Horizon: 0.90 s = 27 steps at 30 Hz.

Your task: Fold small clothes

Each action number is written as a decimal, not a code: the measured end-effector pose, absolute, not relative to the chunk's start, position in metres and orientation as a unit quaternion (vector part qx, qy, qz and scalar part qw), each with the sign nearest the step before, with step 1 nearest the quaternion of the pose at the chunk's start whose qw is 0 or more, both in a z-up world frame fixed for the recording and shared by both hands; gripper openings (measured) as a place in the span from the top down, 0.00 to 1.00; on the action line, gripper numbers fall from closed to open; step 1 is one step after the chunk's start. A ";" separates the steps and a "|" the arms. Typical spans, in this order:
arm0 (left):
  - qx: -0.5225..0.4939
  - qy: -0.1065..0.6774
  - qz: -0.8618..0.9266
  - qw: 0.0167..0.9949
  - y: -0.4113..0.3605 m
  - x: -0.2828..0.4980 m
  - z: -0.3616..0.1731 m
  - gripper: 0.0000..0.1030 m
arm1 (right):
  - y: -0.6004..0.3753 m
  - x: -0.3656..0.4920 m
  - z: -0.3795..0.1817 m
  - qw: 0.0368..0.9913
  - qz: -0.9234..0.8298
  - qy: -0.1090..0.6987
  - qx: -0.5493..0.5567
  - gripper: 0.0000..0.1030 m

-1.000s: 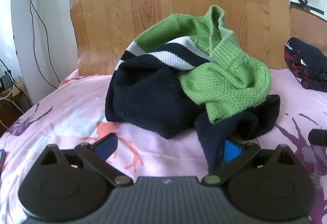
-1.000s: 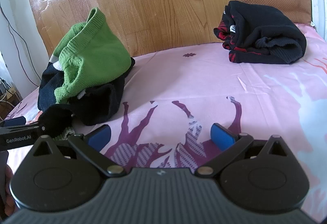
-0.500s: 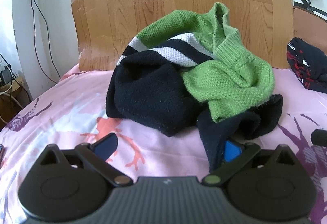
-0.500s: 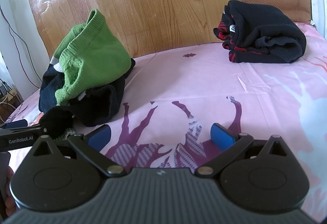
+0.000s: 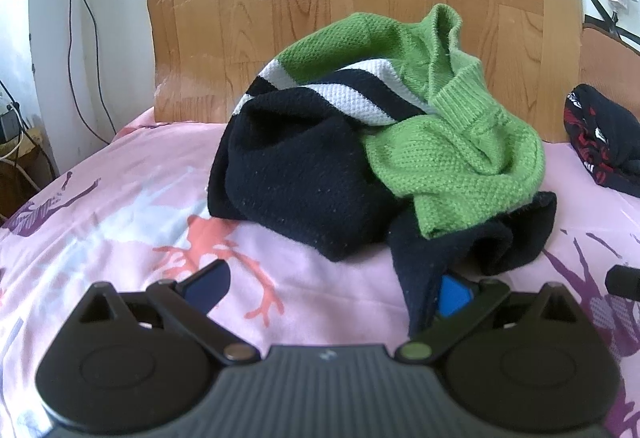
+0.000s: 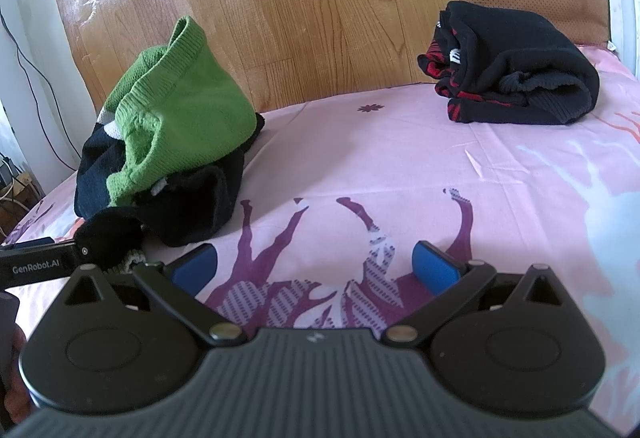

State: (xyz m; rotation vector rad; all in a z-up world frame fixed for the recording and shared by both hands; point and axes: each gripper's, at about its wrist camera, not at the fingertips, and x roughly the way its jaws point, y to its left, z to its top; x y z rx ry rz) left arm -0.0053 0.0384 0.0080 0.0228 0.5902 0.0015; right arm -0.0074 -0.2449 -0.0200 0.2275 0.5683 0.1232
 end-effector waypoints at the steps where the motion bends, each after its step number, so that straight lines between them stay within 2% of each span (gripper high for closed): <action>1: 0.010 0.291 0.001 0.957 0.038 -0.005 0.008 0.00 | -0.245 -0.007 -0.020 0.952 0.061 0.280 0.112 0.00; 19: 0.000 0.284 0.005 0.959 0.041 -0.007 0.009 0.00 | -0.246 -0.007 -0.020 0.953 0.056 0.275 0.116 0.00; 24: -0.015 0.269 0.009 0.963 0.046 -0.010 0.011 0.00 | -0.236 -0.020 0.004 0.975 0.088 0.180 0.098 0.09; 27: -0.021 0.264 0.010 0.964 0.048 -0.010 0.013 0.00 | -0.207 -0.012 0.028 0.978 0.141 0.143 0.052 0.09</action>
